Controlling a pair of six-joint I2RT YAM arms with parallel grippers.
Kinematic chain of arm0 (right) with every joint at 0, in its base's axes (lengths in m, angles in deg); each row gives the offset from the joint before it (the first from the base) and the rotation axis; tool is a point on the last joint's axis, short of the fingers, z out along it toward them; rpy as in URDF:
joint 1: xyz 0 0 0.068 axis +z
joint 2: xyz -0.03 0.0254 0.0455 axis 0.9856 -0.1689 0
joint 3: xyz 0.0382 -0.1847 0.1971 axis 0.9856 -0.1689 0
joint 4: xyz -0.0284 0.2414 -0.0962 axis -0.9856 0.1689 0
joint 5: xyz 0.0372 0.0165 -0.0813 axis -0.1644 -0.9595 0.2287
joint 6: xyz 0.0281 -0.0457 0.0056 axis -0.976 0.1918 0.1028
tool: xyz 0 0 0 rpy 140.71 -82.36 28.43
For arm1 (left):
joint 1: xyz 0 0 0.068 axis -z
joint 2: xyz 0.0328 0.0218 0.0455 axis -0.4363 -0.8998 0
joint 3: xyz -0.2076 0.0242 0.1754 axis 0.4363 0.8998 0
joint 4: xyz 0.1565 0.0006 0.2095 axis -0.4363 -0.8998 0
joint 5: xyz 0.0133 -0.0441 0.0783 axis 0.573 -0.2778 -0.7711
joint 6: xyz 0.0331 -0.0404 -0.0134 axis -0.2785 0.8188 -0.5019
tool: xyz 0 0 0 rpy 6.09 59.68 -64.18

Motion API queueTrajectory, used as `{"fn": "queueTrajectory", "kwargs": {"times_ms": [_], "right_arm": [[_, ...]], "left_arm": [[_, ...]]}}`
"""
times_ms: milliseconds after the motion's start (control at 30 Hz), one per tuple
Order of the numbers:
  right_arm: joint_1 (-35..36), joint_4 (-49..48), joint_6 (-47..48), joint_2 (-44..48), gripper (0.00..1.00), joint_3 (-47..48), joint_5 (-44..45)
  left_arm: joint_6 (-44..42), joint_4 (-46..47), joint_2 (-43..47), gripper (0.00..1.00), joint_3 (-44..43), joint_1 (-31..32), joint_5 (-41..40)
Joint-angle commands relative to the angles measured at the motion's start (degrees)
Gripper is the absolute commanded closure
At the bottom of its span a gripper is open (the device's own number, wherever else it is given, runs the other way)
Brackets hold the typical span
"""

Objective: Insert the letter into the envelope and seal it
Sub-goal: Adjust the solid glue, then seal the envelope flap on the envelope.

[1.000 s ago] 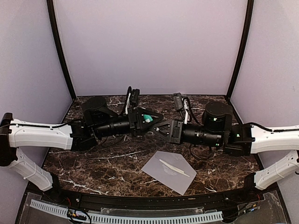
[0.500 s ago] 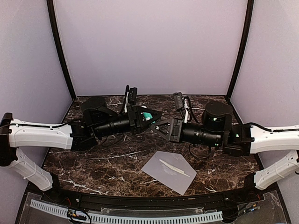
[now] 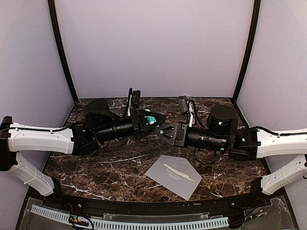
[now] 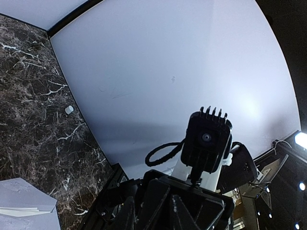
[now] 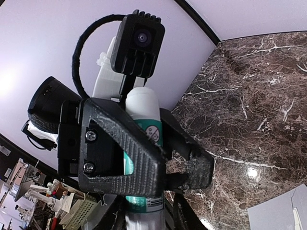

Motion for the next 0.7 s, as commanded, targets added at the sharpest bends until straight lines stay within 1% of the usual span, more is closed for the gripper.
{"fn": "queueTrajectory", "kwargs": {"times_ms": [0,67,200,267,400,467,533,567,667], "right_arm": [[-0.18,-2.20,-0.44,0.67,0.65,-1.02,0.04],[-0.14,-2.54,-0.36,0.49,0.55,-1.05,-0.18],[-0.12,-1.45,-0.15,1.46,0.43,-1.28,0.13],[-0.13,0.69,0.35,2.96,0.38,-1.68,1.62],[-0.64,7.12,1.38,6.98,0.28,-2.89,4.89],[-2.02,12.76,1.14,8.57,0.26,-3.19,5.99],[-4.92,18.95,1.22,9.65,0.24,-3.83,5.54],[-6.62,21.98,1.57,9.89,0.24,-4.51,4.07],[-12.61,26.92,2.80,10.32,0.24,-7.34,-0.63]], "left_arm": [[-1.08,0.30,2.28,1.00,0.45,0.87,-0.08],[-1.31,0.10,2.13,1.00,0.26,0.87,-0.01],[-2.53,-1.21,2.36,1.00,0.14,0.81,-0.19],[-3.57,-3.11,2.85,1.00,0.24,0.62,-0.39],[-6.17,-9.94,5.40,1.00,1.72,-0.38,-0.04],[-6.92,-13.00,6.83,1.00,3.81,-0.88,0.76],[-7.26,-15.96,8.30,1.00,6.65,-1.04,1.21],[-7.25,-17.61,8.76,1.00,7.81,-1.08,1.58],[-6.51,-20.00,11.09,1.00,13.50,-1.11,2.51]]}}
